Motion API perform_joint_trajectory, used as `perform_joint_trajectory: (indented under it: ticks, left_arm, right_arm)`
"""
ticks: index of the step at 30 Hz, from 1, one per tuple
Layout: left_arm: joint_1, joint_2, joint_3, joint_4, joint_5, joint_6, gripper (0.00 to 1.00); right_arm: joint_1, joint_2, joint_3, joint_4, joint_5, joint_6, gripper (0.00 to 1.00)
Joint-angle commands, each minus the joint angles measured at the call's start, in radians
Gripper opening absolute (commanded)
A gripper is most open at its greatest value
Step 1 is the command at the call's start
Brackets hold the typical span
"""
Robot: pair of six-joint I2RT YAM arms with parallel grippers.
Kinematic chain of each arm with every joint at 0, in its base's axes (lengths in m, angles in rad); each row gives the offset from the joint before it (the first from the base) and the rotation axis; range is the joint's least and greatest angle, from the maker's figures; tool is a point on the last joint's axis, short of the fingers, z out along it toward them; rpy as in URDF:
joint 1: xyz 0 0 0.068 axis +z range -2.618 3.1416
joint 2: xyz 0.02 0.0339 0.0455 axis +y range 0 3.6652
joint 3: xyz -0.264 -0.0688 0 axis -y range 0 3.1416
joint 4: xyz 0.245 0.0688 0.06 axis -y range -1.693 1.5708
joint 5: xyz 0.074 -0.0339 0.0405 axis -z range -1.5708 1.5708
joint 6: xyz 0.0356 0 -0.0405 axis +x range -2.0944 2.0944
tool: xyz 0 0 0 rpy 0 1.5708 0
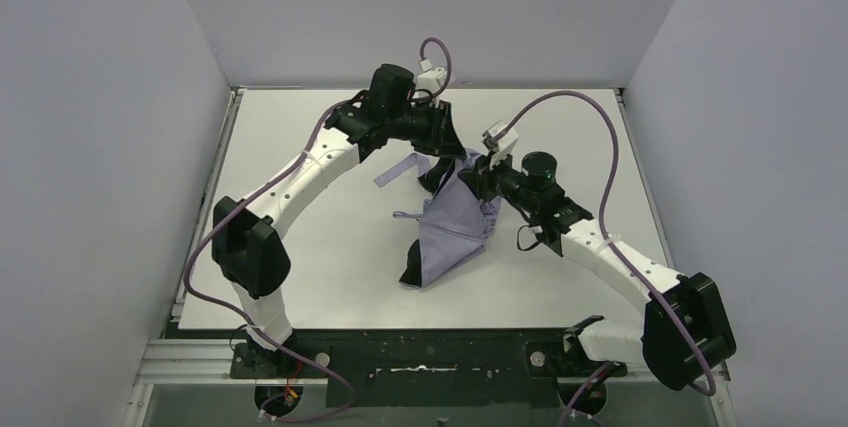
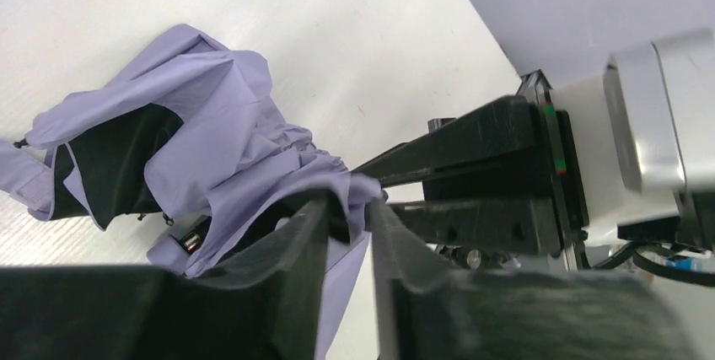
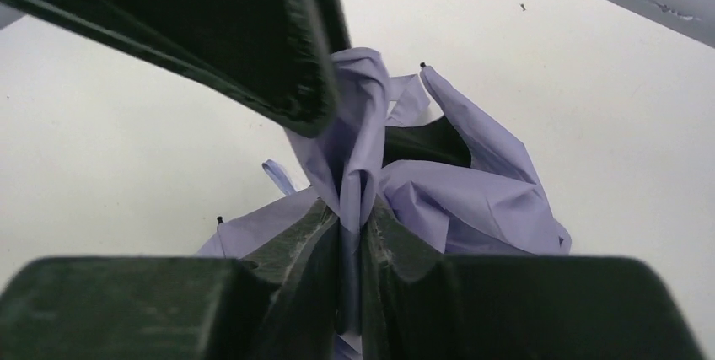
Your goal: Put away the umbrella
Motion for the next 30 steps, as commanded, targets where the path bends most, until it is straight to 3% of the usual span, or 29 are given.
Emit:
perform_joint_trajectory:
  ticks: [1,4,7,9,15,19,23,30]
  left_arm:
    - [0.034,-0.11,-0.056,0.119,0.032,-0.028,0.33]
    - [0.041,-0.2,-0.156,0.16,0.018,-0.027,0.51]
    - [0.041,-0.321,-0.339,0.213,-0.032,-0.022,0.76]
    - [0.04,-0.408,-0.47,0.262,-0.063,-0.031,0.86]
    - [-0.03,-0.617,-0.757,0.317,-0.204,0.007,0.9]
    - [-0.151,-0.676,-0.876,0.326,-0.341,0.09,0.91]
    - [-0.267,-0.696,-1.016,0.471,-0.512,0.175,0.92]
    - [-0.351,-0.666,-1.238,0.822,-0.717,0.324,0.93]
  right_arm:
    - [-0.068,0.023,0.058,0.108,-0.065,0.114,0.1]
    - [-0.119,0.067,0.11,0.081,-0.099,0.197,0.0]
    - [-0.145,0.112,0.19,-0.008,-0.092,0.247,0.0]
    - [-0.156,0.141,0.256,-0.071,-0.07,0.294,0.0]
    - [-0.183,0.222,0.403,-0.258,0.023,0.41,0.0]
    - [-0.226,0.278,0.476,-0.365,-0.009,0.498,0.0]
    - [-0.241,0.322,0.525,-0.431,-0.037,0.534,0.0]
    - [-0.242,0.33,0.542,-0.445,-0.09,0.572,0.0]
